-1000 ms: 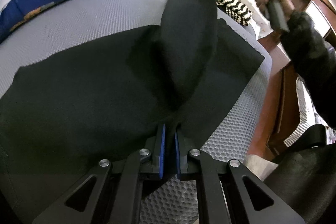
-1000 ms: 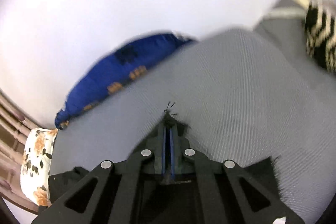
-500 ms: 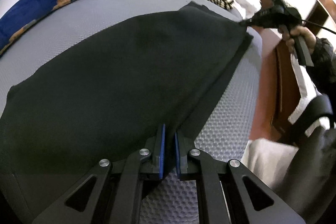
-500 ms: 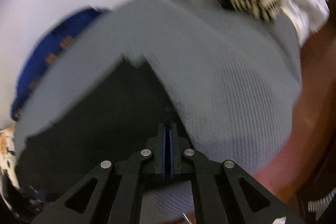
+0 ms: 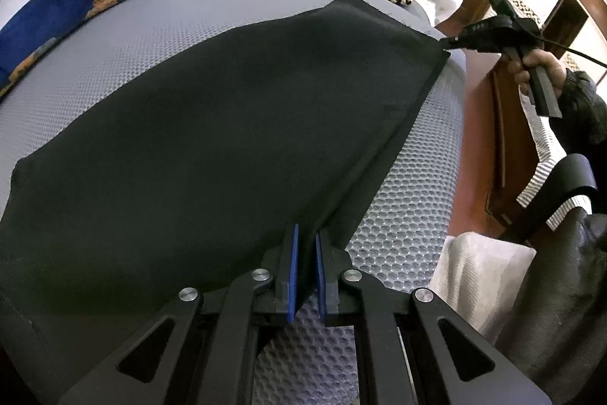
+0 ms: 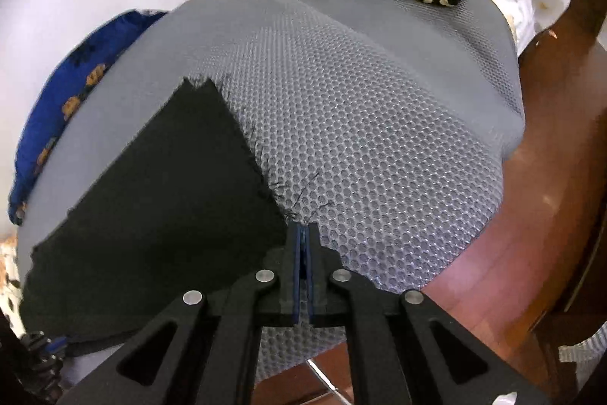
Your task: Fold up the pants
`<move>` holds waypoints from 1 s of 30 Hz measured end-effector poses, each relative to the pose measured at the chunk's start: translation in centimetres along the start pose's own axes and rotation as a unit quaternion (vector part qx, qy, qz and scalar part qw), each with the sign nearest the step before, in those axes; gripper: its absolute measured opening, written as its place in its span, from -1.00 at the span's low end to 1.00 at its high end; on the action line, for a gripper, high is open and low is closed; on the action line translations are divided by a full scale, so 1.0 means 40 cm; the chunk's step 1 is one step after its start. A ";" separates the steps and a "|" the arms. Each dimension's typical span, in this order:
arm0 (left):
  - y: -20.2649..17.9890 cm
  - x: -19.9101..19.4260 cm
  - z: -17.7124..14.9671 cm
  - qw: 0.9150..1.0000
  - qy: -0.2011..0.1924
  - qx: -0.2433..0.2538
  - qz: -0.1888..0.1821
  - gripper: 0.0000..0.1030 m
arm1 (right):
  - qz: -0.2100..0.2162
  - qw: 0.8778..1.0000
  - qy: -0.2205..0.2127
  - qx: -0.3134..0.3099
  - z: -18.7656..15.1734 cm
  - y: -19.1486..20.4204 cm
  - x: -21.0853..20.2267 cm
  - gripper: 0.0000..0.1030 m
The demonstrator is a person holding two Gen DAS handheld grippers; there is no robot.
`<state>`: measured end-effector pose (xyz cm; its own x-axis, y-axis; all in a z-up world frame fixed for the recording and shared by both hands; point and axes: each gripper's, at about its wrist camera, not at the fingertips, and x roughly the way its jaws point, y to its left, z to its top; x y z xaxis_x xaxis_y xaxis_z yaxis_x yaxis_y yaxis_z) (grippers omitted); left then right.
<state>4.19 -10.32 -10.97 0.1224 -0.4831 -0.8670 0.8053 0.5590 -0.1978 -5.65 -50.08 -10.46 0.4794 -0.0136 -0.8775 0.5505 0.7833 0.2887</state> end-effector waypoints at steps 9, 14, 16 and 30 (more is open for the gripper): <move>0.011 0.005 -0.005 1.000 -0.003 -0.018 -0.004 -0.83 | 0.090 0.993 0.054 0.062 -0.036 -0.003 0.013 -0.84; 0.011 0.005 -0.005 1.000 -0.003 -0.018 -0.002 -0.83 | 0.093 0.991 0.056 0.080 -0.043 -0.011 0.040 -0.82; 0.010 0.004 -0.005 1.000 -0.003 -0.021 -0.002 -0.83 | 0.102 0.989 0.051 0.094 -0.036 -0.020 0.040 -0.76; 0.012 0.003 -0.012 0.999 -0.011 -0.033 0.003 -0.81 | 0.122 0.986 0.032 0.105 -0.047 -0.019 0.042 -0.47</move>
<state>4.32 -9.78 -11.37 0.1400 -0.4932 -0.8586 0.7650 0.6044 -0.2224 -6.56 -49.51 -12.88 0.5745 0.2045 -0.7926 0.5567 0.6122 0.5615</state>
